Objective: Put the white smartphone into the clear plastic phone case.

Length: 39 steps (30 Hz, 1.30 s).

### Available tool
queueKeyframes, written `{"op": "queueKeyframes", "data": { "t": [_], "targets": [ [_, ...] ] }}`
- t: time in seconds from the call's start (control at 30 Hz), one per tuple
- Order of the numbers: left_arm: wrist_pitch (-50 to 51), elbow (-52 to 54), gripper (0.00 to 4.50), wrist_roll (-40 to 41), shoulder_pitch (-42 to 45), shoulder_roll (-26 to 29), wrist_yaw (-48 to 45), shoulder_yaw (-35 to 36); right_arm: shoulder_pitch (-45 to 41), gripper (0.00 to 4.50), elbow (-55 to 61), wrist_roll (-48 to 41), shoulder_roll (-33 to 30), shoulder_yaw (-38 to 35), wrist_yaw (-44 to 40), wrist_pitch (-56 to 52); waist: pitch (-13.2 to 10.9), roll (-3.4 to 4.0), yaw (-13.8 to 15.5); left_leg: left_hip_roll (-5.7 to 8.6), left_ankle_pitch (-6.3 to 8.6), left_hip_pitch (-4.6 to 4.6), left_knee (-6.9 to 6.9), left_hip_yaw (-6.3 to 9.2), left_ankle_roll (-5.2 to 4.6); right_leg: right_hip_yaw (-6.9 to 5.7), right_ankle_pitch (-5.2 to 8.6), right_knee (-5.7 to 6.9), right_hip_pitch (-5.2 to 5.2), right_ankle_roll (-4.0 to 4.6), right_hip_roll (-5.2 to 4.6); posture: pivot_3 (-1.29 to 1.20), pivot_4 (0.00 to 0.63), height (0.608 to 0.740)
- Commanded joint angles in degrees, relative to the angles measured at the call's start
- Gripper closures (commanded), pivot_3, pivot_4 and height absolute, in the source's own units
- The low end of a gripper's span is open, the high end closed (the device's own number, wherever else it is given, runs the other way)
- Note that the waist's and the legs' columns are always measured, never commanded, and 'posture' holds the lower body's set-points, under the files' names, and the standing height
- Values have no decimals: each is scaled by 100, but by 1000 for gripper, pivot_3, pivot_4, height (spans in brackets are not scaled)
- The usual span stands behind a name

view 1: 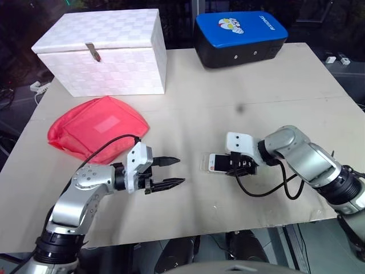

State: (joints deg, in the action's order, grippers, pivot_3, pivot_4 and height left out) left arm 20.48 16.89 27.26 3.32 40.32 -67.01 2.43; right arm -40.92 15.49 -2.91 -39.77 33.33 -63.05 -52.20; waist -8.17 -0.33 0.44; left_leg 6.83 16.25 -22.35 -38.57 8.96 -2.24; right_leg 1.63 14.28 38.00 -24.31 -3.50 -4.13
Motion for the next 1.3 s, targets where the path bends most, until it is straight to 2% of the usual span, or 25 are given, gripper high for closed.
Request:
{"op": "queueKeyframes", "data": {
  "t": [0.03,0.17,0.37,0.6,0.63,0.67,0.7,0.8,0.87,0.97,1.07,1.1,1.2,1.3],
  "targets": [
    [-30,157,1377,119,-44,18,59,54,65,1660,-295,116,-24,269,-30,17,0,0,2,0,0,12,3,0,0,1,0,-2,12,0,0,0,150,740],
    [-53,253,1377,123,-177,38,103,62,70,1661,-487,255,44,417,31,108,2,0,-1,0,2,64,22,-2,-1,4,1,-12,61,0,0,0,150,740],
    [-84,265,1377,118,-197,29,140,47,98,1664,-654,483,165,501,171,352,20,-10,-43,-2,1,75,23,-2,0,5,0,-5,67,2,2,0,150,740],
    [-150,176,1377,70,-186,15,123,4,240,1667,-551,560,43,276,125,892,22,-10,-110,-3,1,76,23,-2,0,5,-1,-4,67,3,2,0,150,740],
    [-145,170,1377,58,-194,25,123,-3,273,627,-469,548,-1,222,109,927,22,-10,-107,-3,2,75,23,-2,0,4,-1,-4,67,3,2,0,150,740],
    [-145,173,1377,54,-206,32,121,-8,305,214,-385,512,-20,151,104,900,19,-6,-102,-3,1,75,23,-1,1,4,-1,-4,67,3,2,0,150,740],
    [-147,184,1377,55,-221,39,121,-11,335,14,-312,477,-15,68,116,857,15,2,-98,-2,2,69,22,1,0,2,-1,-6,65,3,1,0,150,740],
    [-145,199,1377,73,-255,40,137,4,351,14,-39,305,22,-355,236,704,13,5,-81,-2,2,62,25,5,0,-1,-1,-10,60,3,0,0,150,740],
    [-188,164,1377,54,-277,34,135,12,363,14,319,5,83,-930,345,503,10,6,-84,-2,2,58,25,4,0,0,-1,-11,60,3,0,0,150,740],
    [-235,61,1377,35,-220,17,131,2,454,803,657,-413,235,-1451,456,155,0,15,-84,-2,1,44,25,2,0,3,-1,-12,47,3,0,0,150,740],
    [-279,3,1377,11,-161,-18,148,-46,667,2230,819,-706,409,-1615,593,-56,0,14,-87,-3,2,48,31,4,0,2,-1,-12,47,4,1,0,150,740],
    [-290,-3,1377,9,-149,-24,148,-59,746,2854,858,-726,410,-1559,607,-15,0,14,-87,-3,2,47,32,4,0,2,-1,-13,47,4,1,0,150,740],
    [-320,-36,1377,14,-129,-15,124,-60,817,4330,749,-705,535,-1405,757,145,-1,15,-89,-2,2,46,31,1,0,5,-1,-15,47,3,0,0,150,740],
    [-361,-79,1377,5,-114,6,90,-52,757,4434,481,-689,777,-1365,1000,164,-1,16,-117,-2,1,48,31,-2,0,8,-1,-14,47,3,0,0,150,740]
  ]
}}
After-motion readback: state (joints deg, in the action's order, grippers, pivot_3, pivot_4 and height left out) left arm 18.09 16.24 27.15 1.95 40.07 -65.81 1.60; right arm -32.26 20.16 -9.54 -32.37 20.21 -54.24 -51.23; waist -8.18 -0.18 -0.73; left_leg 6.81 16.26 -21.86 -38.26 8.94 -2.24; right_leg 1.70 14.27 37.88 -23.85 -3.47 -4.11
